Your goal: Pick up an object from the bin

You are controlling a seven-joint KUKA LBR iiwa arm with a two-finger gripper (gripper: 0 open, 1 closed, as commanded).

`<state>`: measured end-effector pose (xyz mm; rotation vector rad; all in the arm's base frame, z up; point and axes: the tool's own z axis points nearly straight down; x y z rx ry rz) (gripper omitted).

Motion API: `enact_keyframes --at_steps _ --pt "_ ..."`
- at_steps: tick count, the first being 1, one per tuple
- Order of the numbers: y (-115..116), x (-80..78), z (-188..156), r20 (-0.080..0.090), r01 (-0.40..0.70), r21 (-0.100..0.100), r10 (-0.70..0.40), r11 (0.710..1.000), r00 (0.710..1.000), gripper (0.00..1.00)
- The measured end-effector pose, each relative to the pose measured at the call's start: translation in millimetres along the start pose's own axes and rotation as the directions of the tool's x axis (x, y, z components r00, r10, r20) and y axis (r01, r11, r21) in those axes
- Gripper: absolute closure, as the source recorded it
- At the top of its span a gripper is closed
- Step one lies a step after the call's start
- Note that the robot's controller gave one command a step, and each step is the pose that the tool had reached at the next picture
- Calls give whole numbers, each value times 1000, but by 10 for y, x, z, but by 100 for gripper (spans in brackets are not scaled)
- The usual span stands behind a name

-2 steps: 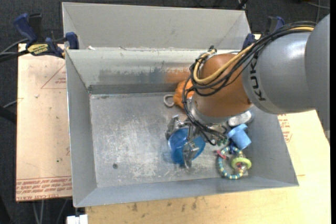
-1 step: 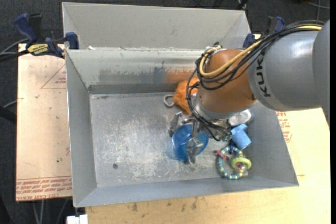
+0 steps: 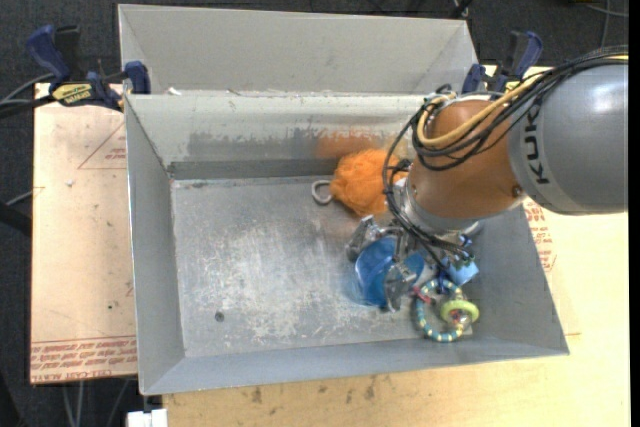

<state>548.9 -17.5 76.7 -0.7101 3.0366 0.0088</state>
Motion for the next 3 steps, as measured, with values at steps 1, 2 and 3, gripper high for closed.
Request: enact_keyframes --at_steps 1,2,3 --pt "-367 -32 16 -21 52 -6 -52 999 998 100" --pt "-474 -141 17 -16 60 5 -60 998 998 100" --pt "-538 -44 -1331 -19 9 1 -9 1000 1000 100"
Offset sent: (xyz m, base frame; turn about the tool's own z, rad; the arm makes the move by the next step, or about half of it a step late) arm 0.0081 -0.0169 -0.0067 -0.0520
